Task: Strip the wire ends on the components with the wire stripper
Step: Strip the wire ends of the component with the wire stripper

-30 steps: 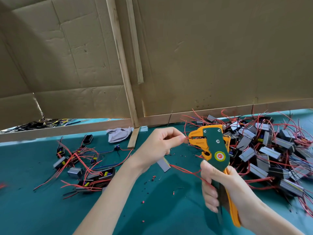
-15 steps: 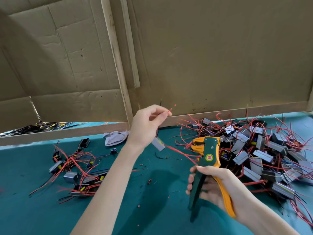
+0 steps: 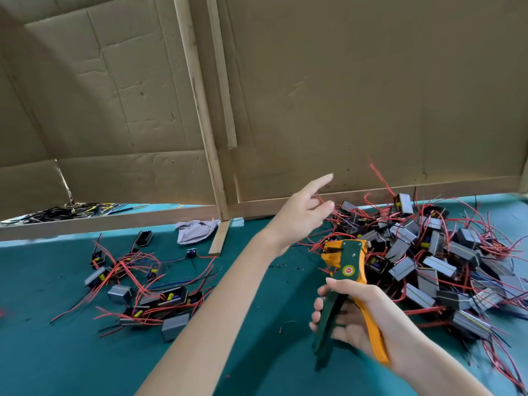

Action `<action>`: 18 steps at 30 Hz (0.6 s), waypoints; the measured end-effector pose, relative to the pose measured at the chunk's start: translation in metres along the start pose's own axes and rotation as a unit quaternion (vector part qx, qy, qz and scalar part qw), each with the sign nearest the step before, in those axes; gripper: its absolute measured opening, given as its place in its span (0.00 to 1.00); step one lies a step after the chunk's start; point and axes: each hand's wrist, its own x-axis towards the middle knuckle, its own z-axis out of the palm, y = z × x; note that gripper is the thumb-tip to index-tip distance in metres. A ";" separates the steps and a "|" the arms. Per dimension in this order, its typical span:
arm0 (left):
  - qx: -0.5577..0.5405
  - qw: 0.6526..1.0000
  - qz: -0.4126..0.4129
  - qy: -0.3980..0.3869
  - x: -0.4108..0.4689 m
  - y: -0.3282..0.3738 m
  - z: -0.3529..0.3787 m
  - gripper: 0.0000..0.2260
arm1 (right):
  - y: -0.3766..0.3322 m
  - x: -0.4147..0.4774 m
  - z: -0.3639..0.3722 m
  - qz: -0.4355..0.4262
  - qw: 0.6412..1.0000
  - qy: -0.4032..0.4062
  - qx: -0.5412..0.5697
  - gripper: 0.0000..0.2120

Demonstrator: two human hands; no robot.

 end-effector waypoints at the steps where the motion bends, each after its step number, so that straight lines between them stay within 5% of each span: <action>1: 0.028 0.999 -0.024 -0.007 -0.010 -0.004 -0.011 0.23 | 0.000 -0.001 0.001 0.000 1.000 0.001 -0.002 0.21; 3: 0.163 0.981 -0.090 -0.048 -0.030 -0.010 -0.038 0.25 | 0.001 0.000 0.000 -0.002 1.000 0.006 -0.007 0.20; 6: 0.411 0.865 -0.234 -0.167 -0.062 -0.020 -0.084 0.34 | 0.003 0.002 -0.003 -0.002 1.000 0.004 -0.012 0.21; 9: 0.500 0.769 -0.339 -0.210 -0.096 -0.029 -0.113 0.46 | 0.003 0.003 -0.005 -0.003 1.000 -0.004 -0.014 0.18; 11: 0.517 0.776 -0.319 -0.173 -0.118 -0.039 -0.125 0.52 | 0.003 0.004 -0.007 -0.005 1.000 -0.009 -0.012 0.15; 13: 0.497 0.822 -0.258 -0.100 -0.140 -0.047 -0.130 0.53 | 0.003 0.005 -0.009 -0.006 1.000 -0.012 -0.013 0.13; 18: 0.513 0.850 -0.121 0.032 -0.177 -0.071 -0.127 0.46 | 0.004 0.007 -0.010 -0.009 1.000 -0.012 -0.013 0.15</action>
